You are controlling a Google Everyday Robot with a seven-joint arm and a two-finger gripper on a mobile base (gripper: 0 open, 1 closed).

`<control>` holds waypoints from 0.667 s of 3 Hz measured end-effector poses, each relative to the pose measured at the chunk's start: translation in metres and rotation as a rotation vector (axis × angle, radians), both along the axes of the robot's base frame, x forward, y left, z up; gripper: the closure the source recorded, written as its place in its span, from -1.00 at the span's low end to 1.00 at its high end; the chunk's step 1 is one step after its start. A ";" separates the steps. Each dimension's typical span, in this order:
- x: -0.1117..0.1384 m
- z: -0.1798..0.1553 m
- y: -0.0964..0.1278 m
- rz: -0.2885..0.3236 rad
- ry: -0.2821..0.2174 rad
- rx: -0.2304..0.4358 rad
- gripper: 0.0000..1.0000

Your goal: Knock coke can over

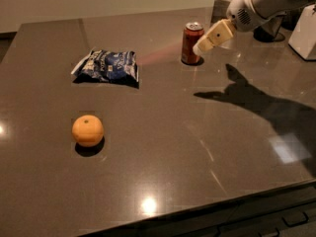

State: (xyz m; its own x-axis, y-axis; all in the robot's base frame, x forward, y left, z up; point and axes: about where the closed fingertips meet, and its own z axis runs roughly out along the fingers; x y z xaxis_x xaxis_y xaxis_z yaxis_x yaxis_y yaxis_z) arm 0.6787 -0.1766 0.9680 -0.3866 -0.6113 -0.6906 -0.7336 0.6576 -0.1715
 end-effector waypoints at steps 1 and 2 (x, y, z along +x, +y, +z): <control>0.028 -0.012 0.003 -0.017 0.002 0.048 -1.00; 0.053 -0.026 0.008 -0.029 0.007 0.097 -1.00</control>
Offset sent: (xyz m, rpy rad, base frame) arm 0.0816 0.0067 -0.0346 0.1528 0.0039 -0.0497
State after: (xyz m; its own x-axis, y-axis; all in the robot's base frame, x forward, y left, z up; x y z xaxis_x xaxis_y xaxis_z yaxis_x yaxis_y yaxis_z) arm 0.7318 -0.1687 0.9421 -0.4081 -0.5302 -0.7432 -0.7152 0.6916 -0.1007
